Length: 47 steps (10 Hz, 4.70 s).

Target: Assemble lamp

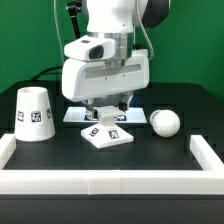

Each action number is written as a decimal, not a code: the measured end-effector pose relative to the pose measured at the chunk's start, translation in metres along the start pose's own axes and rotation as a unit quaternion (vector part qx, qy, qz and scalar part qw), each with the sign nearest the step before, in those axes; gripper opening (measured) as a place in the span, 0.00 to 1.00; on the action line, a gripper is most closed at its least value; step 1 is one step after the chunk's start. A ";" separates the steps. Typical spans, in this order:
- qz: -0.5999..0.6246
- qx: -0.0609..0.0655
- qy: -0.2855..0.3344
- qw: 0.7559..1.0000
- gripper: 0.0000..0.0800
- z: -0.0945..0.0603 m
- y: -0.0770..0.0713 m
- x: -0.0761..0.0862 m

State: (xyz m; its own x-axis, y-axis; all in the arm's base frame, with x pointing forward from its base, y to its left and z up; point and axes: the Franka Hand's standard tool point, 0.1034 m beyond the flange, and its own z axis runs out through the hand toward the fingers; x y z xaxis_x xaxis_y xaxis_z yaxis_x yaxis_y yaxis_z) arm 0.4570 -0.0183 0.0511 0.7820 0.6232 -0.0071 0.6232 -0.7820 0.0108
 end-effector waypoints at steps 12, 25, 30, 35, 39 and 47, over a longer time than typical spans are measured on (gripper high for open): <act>-0.004 -0.001 0.003 1.000 0.67 0.000 0.006 0.014; 0.055 -0.031 0.068 0.996 0.67 0.000 0.023 0.137; 0.253 -0.010 0.079 0.964 0.67 -0.002 0.006 0.152; 0.336 0.000 0.115 0.935 0.67 -0.005 0.004 0.179; 0.320 -0.008 0.140 0.937 0.67 -0.005 0.014 0.202; 0.296 -0.010 0.138 0.945 0.87 -0.011 -0.007 0.185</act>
Offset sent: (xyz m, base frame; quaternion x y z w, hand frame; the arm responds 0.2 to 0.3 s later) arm 0.0047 -0.0051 0.0081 -0.0017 -0.0120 -0.0097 0.9999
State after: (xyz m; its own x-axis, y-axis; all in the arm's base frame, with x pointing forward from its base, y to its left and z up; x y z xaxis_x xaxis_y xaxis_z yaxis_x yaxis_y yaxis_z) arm 0.5970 0.1025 0.0610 0.9620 0.0583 0.2669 0.0744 -0.9960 -0.0504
